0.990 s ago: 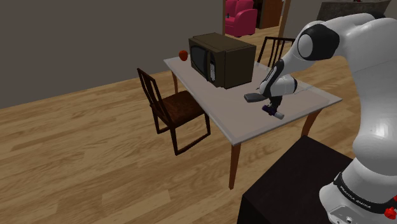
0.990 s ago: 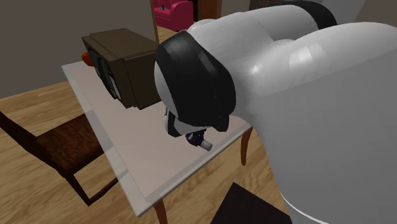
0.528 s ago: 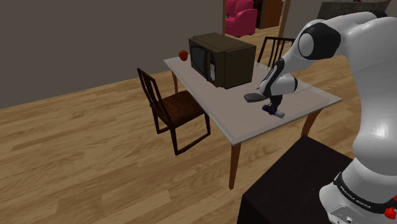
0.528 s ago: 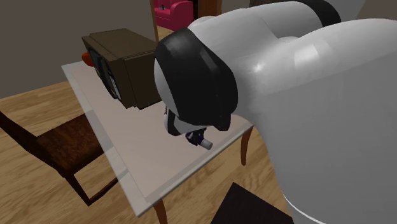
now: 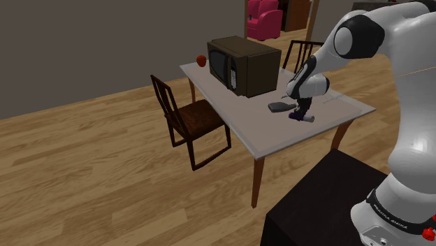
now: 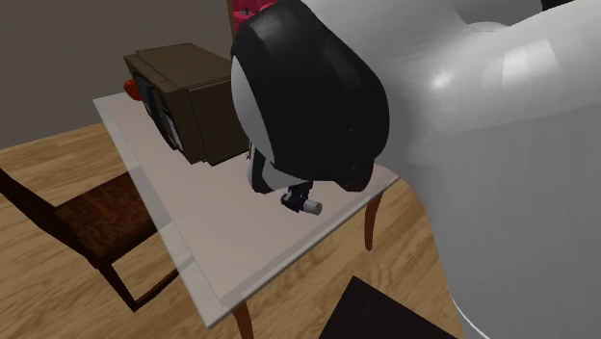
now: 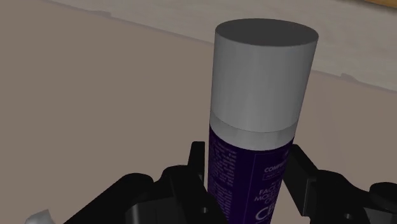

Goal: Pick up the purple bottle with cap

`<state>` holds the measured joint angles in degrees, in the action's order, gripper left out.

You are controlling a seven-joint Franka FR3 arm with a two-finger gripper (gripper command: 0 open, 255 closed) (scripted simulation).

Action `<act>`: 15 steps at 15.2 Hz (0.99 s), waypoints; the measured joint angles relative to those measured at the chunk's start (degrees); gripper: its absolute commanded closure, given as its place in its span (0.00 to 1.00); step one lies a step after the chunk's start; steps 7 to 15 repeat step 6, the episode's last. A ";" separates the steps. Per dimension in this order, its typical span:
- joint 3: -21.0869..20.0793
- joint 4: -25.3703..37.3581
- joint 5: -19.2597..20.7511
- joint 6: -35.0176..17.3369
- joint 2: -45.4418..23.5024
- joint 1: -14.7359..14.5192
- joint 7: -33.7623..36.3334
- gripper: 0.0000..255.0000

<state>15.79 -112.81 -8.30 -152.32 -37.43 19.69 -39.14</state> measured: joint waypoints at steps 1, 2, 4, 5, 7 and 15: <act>0.25 -0.33 0.20 0.53 0.84 -0.20 0.07 1.00; 0.43 -0.40 0.36 1.02 1.43 -0.24 0.03 1.00; 0.89 -0.82 0.78 2.05 2.86 -0.82 0.45 1.00; 1.05 -0.86 0.93 2.54 3.40 -0.84 0.38 1.00; 1.18 -1.11 1.04 2.73 3.85 -0.93 0.42 1.00; 1.18 -1.11 1.04 2.73 3.85 -0.93 0.42 1.00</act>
